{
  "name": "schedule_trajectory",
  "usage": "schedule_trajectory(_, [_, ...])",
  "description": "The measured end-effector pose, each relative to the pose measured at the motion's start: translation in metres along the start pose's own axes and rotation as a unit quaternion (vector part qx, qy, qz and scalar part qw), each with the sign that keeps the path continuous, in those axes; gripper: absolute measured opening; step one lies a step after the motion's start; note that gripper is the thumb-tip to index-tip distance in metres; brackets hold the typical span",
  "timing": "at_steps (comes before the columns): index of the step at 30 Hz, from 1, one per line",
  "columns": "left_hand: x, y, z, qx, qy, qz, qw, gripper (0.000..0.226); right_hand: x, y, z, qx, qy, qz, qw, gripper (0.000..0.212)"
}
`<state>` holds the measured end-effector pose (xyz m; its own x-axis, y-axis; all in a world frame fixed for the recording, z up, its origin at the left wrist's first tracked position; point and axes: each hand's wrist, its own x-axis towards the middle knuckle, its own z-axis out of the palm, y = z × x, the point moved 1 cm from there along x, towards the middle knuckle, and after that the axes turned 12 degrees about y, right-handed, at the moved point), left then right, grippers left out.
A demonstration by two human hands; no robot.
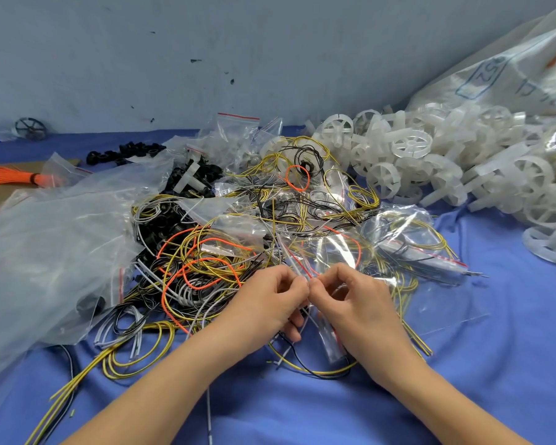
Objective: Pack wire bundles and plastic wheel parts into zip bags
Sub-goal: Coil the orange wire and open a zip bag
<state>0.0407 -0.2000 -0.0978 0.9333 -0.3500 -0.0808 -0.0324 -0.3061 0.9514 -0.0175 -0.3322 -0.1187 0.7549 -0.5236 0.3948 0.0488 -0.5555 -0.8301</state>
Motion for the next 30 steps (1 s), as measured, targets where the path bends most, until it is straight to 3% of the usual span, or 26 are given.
schedule_trajectory(8, [0.001,-0.008,0.001,0.018,0.033,0.019,0.999,0.012,0.005,0.000,-0.006,0.005,0.071,0.008,0.997,0.023])
schedule_trajectory(16, [0.004,0.001,-0.006,-0.019,0.098,0.038,0.994,0.019,0.010,-0.013,-0.018,-0.029,0.103,-0.070,0.992,0.020])
schedule_trajectory(22, [0.011,0.005,-0.020,0.041,0.116,0.052,0.991,0.017,0.029,-0.018,-0.045,-0.036,0.167,-0.058,0.984,0.020])
schedule_trajectory(30, [0.016,0.019,-0.033,0.071,0.126,0.061,0.988,0.015,0.034,-0.040,-0.073,-0.084,0.246,-0.120,0.958,0.018])
